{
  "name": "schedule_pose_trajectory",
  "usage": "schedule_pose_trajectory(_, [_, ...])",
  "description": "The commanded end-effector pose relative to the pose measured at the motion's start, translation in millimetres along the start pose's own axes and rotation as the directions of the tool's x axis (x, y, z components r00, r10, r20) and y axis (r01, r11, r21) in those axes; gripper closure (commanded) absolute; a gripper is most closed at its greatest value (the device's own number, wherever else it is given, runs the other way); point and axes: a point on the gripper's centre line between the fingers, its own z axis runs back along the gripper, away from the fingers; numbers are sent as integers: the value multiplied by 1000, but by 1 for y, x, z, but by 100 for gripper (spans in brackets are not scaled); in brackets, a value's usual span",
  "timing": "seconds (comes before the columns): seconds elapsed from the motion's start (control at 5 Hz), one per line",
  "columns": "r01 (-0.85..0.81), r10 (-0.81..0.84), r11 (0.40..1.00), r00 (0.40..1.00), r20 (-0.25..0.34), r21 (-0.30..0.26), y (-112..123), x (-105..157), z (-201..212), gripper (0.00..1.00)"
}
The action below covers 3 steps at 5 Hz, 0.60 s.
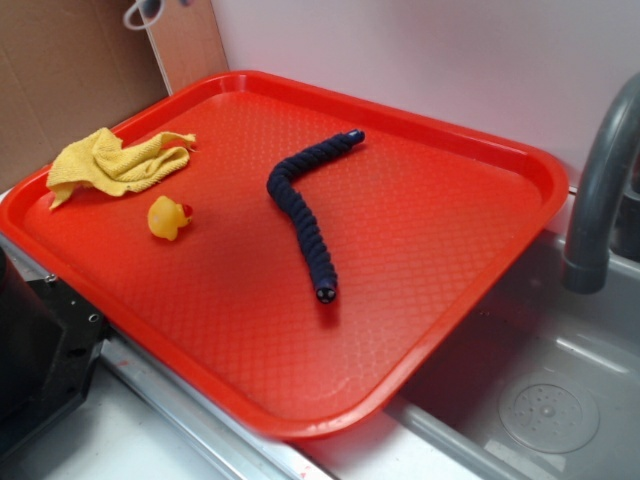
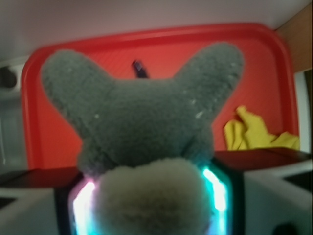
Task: Grab the gray animal.
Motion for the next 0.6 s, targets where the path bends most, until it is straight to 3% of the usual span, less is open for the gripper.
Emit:
schedule_pose_trajectory(0.0, [7,-13,996,998,64,89,27,-28,28,100])
schedule_pose_trajectory(0.2, [-1,-4,996,998,56,87,33,-28,29,100])
schedule_pose_trajectory(0.4, [5,-11,990,999,39,138,31,-25,25,100])
